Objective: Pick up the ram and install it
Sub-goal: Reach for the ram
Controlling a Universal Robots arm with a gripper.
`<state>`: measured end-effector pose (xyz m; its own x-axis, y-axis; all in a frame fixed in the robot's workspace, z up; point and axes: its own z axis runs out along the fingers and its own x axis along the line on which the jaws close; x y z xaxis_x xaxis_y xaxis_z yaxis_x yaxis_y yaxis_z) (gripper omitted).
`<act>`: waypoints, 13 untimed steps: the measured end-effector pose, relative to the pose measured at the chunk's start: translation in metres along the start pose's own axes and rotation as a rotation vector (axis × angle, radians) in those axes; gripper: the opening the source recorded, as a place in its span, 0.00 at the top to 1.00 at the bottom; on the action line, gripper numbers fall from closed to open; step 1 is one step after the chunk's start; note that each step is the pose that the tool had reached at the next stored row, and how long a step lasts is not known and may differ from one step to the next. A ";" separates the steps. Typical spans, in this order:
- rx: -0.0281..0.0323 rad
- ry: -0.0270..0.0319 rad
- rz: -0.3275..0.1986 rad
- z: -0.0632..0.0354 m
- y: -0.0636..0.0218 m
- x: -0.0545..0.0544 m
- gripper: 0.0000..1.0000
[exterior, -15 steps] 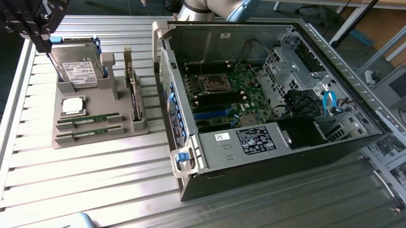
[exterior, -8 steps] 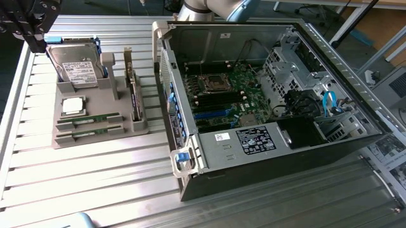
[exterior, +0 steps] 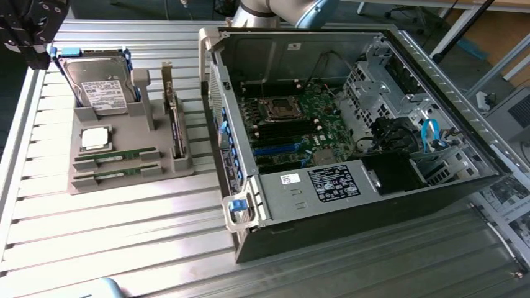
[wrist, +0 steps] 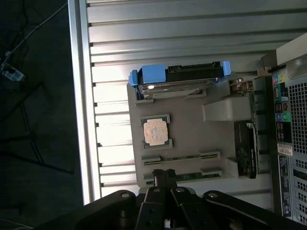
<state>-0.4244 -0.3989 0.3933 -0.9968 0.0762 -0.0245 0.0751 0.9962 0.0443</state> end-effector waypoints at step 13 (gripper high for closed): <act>0.0000 0.0001 0.000 -0.0003 -0.0008 0.011 0.89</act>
<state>-0.4350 -0.3989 0.3933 -0.9968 0.0762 -0.0244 0.0751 0.9962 0.0443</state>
